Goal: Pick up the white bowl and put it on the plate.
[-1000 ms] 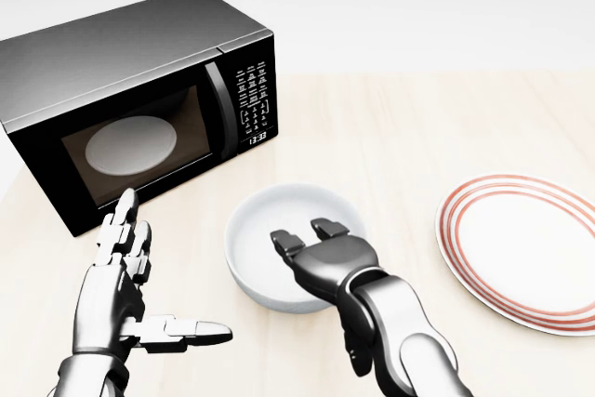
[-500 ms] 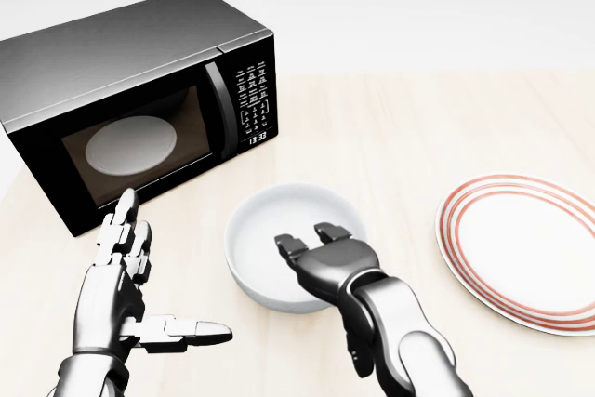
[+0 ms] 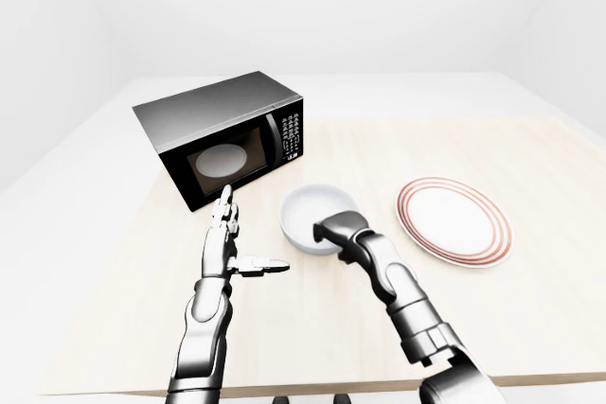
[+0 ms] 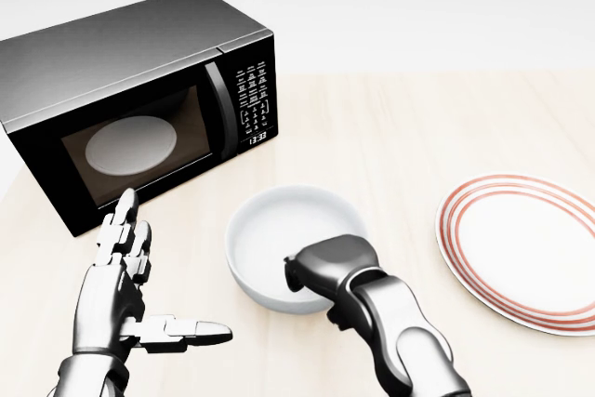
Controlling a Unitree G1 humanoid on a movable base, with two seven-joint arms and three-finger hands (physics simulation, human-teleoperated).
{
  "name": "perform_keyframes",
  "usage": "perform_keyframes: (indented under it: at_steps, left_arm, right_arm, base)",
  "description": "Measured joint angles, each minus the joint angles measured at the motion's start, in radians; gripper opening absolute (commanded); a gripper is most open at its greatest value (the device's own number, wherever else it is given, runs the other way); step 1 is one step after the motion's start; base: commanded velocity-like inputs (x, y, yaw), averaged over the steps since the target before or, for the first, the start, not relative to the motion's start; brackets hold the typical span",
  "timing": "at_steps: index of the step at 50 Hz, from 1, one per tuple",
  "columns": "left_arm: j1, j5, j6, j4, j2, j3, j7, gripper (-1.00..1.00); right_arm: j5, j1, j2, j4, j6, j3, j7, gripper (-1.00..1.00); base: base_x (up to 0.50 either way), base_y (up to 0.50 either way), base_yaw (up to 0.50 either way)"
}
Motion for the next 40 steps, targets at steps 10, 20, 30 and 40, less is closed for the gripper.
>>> perform_keyframes:
  at_steps: [10,20,30,40]
  left_arm:
    - [0.0,0.0,0.0,0.0,0.0,0.0,0.0,1.0]
    - [0.0,0.0,0.0,0.0,0.0,0.0,0.0,1.0]
    - [0.0,0.0,0.0,0.0,0.0,0.0,0.0,1.0]
    - [0.0,0.0,0.0,0.0,0.0,0.0,0.0,1.0]
  right_arm:
    - [0.019,-0.014,0.002,0.002,0.005,-0.002,-0.035,-1.0]
    - [0.014,-0.01,0.002,0.006,0.003,-0.002,-0.034,-1.0]
    - [0.031,-0.037,-0.001,-0.073,0.018,-0.02,0.033,-1.0]
    - [0.058,-0.076,-0.003,-0.194,0.049,-0.037,0.128,-1.0]
  base:
    - [0.0,0.0,0.0]
    - [0.0,0.0,0.0]
    - [0.0,0.0,0.0]
    - [0.0,0.0,0.0]
